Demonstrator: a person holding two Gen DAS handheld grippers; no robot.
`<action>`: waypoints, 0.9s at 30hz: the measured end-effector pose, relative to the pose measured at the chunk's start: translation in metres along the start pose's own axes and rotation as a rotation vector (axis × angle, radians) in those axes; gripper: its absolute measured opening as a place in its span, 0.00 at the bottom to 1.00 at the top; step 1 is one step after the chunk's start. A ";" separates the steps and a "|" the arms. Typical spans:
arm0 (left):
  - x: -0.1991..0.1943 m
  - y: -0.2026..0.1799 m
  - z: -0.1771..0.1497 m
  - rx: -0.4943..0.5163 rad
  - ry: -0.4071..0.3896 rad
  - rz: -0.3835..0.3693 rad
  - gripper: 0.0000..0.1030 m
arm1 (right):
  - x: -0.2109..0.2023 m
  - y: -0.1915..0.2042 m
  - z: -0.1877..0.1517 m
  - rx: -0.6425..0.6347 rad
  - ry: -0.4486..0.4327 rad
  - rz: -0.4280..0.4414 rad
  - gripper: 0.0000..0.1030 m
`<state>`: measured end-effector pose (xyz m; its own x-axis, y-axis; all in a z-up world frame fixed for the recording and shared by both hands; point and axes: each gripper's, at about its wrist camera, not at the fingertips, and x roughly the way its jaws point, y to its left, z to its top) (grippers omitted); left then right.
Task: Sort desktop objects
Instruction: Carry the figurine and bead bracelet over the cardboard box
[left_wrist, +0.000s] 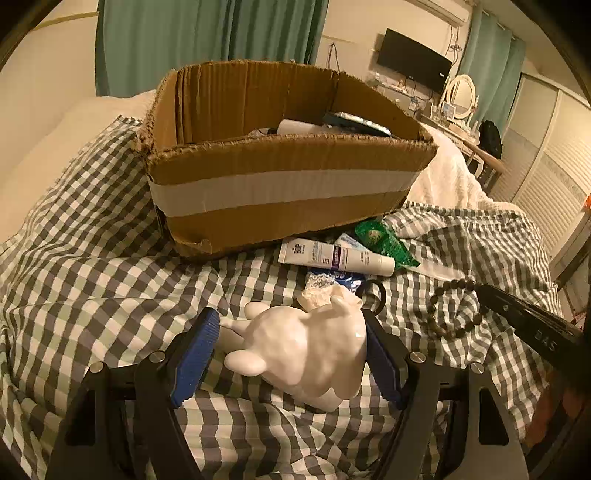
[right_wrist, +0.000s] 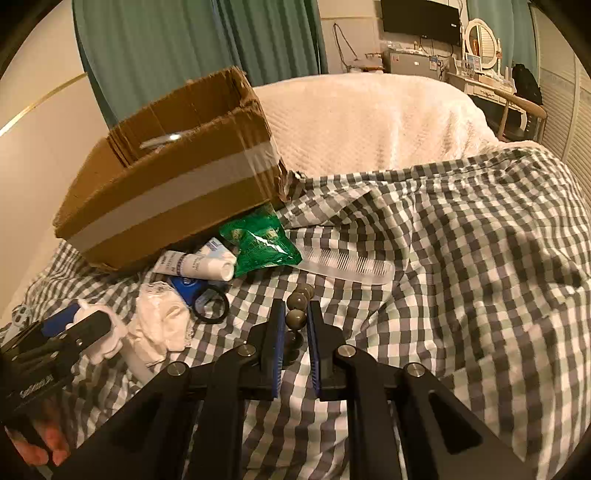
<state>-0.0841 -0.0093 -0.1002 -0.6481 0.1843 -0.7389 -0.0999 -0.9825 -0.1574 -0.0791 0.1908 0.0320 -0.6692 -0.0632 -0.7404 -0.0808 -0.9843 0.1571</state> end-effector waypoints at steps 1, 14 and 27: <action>-0.002 0.000 0.001 -0.001 -0.005 -0.002 0.75 | -0.005 0.001 0.000 -0.001 -0.006 0.006 0.11; -0.037 -0.001 0.026 -0.014 -0.099 -0.010 0.75 | -0.050 0.033 0.014 -0.088 -0.081 0.041 0.11; -0.075 0.009 0.116 -0.035 -0.264 0.011 0.75 | -0.101 0.088 0.092 -0.217 -0.198 0.173 0.11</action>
<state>-0.1238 -0.0347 0.0294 -0.8238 0.1557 -0.5451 -0.0688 -0.9819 -0.1765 -0.0868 0.1258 0.1804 -0.7913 -0.2203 -0.5704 0.1917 -0.9752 0.1107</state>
